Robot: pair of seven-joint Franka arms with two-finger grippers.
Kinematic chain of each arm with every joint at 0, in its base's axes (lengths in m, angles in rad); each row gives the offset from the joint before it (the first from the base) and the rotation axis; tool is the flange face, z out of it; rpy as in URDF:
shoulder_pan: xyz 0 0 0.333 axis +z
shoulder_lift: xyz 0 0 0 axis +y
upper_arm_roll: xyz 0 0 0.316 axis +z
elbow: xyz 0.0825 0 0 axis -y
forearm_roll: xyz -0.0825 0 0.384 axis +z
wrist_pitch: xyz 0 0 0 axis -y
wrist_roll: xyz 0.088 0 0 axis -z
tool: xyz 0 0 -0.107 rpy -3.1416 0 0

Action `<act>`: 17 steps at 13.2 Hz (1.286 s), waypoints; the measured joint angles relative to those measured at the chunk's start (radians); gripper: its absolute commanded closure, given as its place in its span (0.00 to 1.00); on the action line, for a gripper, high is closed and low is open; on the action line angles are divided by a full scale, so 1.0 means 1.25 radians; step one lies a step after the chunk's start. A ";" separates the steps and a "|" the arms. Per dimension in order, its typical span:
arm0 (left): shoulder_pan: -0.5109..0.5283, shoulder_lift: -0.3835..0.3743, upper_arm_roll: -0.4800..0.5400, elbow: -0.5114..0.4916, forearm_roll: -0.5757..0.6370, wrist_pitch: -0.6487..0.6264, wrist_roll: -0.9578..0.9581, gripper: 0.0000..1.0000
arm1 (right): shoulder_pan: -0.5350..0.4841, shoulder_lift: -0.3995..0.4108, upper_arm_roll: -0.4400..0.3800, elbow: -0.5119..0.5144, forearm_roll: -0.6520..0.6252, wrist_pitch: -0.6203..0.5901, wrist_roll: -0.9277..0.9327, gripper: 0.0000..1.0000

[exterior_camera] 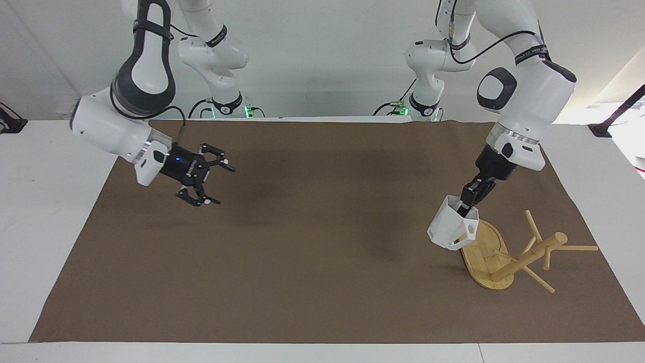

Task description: Hang cup on rack

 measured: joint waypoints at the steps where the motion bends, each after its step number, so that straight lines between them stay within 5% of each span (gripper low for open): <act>1: 0.013 0.012 0.000 0.000 -0.029 0.016 0.000 1.00 | -0.010 -0.003 0.000 0.035 -0.085 -0.020 0.045 0.01; 7: 0.051 0.046 0.001 0.000 -0.060 0.029 0.000 1.00 | 0.007 -0.025 0.020 0.304 -0.446 -0.284 0.579 0.01; 12: 0.052 0.052 0.000 -0.013 -0.060 0.029 0.000 1.00 | 0.013 -0.033 0.019 0.366 -0.517 -0.431 0.890 0.01; 17: 0.054 0.054 0.001 -0.035 -0.060 0.062 0.000 1.00 | 0.076 -0.042 -0.050 0.360 -0.523 -0.450 0.971 0.01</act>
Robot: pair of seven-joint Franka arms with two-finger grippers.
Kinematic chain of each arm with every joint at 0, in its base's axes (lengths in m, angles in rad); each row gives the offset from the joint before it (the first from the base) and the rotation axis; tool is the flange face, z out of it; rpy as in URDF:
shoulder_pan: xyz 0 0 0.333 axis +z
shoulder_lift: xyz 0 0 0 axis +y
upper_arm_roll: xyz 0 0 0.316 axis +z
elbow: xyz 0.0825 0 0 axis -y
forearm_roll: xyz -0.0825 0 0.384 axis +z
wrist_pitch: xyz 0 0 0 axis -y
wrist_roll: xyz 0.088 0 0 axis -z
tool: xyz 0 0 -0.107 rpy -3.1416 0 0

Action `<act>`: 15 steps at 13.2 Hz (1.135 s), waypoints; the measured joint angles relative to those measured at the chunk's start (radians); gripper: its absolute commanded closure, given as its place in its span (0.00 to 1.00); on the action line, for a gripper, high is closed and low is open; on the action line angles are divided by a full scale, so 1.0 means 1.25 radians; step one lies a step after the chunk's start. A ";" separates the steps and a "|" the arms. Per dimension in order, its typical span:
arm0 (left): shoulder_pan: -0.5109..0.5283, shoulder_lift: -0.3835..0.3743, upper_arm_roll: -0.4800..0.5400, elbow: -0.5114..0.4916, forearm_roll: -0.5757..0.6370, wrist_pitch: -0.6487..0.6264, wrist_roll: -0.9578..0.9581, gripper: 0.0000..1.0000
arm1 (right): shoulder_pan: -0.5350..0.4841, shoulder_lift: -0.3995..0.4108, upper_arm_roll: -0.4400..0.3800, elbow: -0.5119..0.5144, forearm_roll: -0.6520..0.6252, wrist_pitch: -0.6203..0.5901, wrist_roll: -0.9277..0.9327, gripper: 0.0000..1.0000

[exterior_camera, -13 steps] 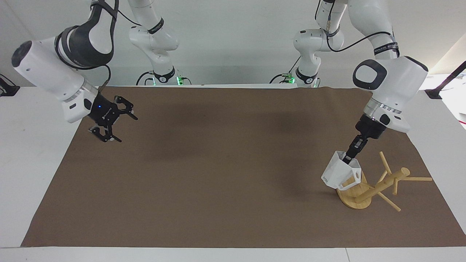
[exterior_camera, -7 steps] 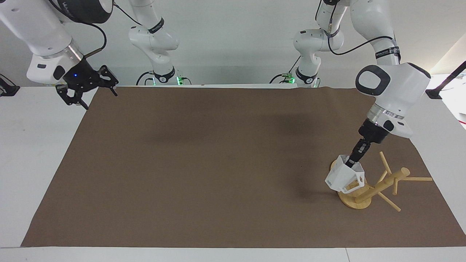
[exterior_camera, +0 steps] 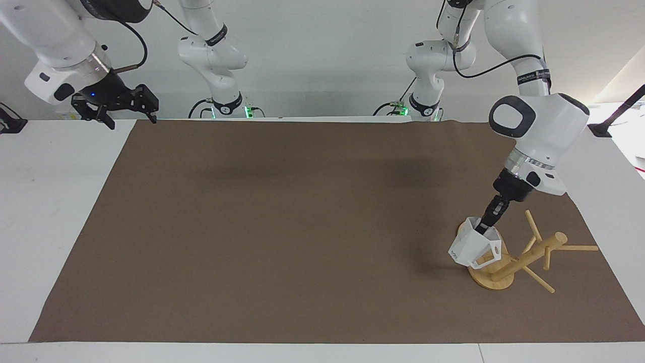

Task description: Hang cup on rack

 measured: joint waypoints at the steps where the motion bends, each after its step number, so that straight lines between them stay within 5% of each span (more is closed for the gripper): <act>1: 0.000 0.000 0.000 -0.008 0.000 0.003 0.000 1.00 | 0.016 -0.006 -0.014 -0.005 0.000 0.000 0.006 0.01; 15: 0.005 -0.001 0.000 -0.074 -0.002 0.106 -0.046 1.00 | 0.051 -0.035 -0.041 -0.057 0.000 -0.001 0.042 0.01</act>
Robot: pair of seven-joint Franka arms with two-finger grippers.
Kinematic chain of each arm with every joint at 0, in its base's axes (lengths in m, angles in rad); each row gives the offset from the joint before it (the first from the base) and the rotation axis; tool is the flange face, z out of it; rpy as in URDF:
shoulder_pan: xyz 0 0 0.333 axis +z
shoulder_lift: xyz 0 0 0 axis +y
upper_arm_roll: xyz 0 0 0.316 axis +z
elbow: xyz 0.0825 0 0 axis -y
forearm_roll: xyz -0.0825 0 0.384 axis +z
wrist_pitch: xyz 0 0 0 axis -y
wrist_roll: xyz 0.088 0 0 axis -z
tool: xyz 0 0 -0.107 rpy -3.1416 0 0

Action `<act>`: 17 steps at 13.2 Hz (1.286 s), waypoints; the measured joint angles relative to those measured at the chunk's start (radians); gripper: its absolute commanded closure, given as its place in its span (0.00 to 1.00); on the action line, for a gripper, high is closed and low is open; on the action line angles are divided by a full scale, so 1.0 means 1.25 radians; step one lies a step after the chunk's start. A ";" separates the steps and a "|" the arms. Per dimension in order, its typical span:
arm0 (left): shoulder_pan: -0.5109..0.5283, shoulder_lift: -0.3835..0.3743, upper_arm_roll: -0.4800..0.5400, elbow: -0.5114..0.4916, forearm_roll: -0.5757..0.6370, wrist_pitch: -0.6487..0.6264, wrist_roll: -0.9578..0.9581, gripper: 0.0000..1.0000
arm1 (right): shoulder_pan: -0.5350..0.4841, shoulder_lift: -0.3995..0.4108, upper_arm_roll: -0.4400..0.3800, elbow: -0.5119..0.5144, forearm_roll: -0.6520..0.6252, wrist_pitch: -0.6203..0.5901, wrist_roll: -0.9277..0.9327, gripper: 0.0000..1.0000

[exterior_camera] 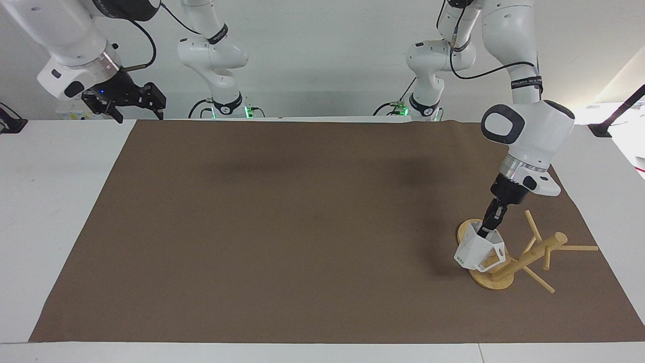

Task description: Hang cup on rack

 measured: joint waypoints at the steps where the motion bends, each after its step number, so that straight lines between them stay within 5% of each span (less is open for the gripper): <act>1: 0.003 -0.001 0.000 -0.002 0.000 0.000 0.000 1.00 | 0.001 0.000 0.000 -0.002 0.000 0.000 0.000 0.01; 2: 0.004 -0.002 0.000 -0.003 0.000 0.000 0.001 0.96 | 0.004 0.000 0.000 -0.004 0.000 0.000 0.000 0.01; 4: 0.005 -0.002 0.000 -0.005 0.000 0.000 0.001 0.62 | 0.010 0.000 0.000 -0.006 0.000 0.000 0.000 0.01; 5: 0.007 -0.002 0.001 -0.005 0.000 0.000 0.001 0.53 | 0.010 0.000 0.000 -0.006 0.000 0.000 0.000 0.01; 9: 0.012 -0.002 0.000 -0.005 0.000 0.000 0.001 0.40 | 0.010 0.000 -0.001 -0.007 0.000 0.000 0.000 0.01; 10: 0.012 -0.002 -0.001 -0.005 0.000 -0.001 0.001 0.28 | 0.010 0.000 -0.001 -0.007 0.000 0.000 0.000 0.01; 11: 0.011 -0.002 -0.004 -0.005 0.000 -0.005 0.001 0.05 | 0.010 0.000 -0.001 -0.007 0.000 0.000 0.000 0.01; 17: 0.005 -0.045 -0.011 0.038 0.082 -0.207 0.014 0.00 | 0.010 0.000 -0.001 -0.008 0.000 0.000 0.000 0.01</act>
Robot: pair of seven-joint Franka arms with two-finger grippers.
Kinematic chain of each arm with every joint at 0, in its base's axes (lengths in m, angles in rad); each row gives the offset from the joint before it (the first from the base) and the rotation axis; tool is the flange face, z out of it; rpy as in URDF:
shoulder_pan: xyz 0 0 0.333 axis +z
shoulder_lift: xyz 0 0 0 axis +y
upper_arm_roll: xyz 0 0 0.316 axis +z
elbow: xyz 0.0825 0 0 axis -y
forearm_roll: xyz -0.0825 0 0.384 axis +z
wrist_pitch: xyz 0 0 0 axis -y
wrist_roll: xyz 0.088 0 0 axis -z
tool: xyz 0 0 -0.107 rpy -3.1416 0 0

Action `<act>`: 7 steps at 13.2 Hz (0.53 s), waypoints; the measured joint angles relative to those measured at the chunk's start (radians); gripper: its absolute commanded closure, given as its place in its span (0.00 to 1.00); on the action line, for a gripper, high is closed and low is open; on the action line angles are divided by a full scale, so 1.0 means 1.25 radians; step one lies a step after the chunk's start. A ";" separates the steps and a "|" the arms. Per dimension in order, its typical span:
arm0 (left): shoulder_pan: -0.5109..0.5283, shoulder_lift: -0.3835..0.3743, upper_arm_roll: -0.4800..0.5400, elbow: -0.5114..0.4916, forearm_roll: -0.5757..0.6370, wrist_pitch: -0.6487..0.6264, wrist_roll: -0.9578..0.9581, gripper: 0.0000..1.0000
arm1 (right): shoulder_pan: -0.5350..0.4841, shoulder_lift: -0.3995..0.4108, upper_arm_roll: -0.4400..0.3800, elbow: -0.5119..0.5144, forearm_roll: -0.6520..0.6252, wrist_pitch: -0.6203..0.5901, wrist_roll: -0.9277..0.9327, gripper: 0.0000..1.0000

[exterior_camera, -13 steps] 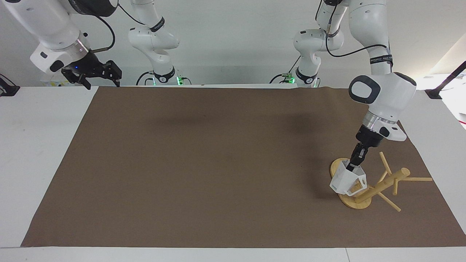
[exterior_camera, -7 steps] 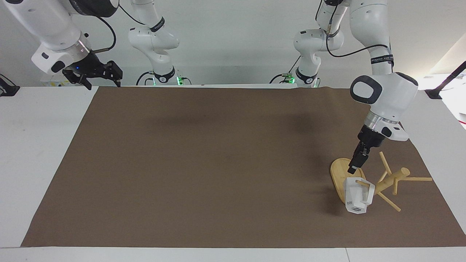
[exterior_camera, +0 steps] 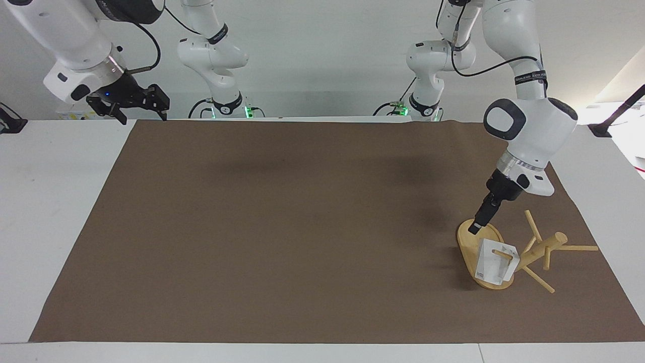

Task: Hang cup on rack
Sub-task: 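Open the left gripper and pull it back from the cup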

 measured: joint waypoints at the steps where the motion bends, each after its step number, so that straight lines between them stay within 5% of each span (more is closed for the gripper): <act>1: -0.001 -0.019 0.000 0.020 0.041 -0.062 0.002 0.00 | 0.000 0.000 0.000 0.000 0.000 0.000 0.000 0.01; 7: 0.008 -0.081 0.007 0.186 0.227 -0.379 0.154 0.00 | 0.000 0.000 0.000 0.000 0.000 0.000 0.000 0.01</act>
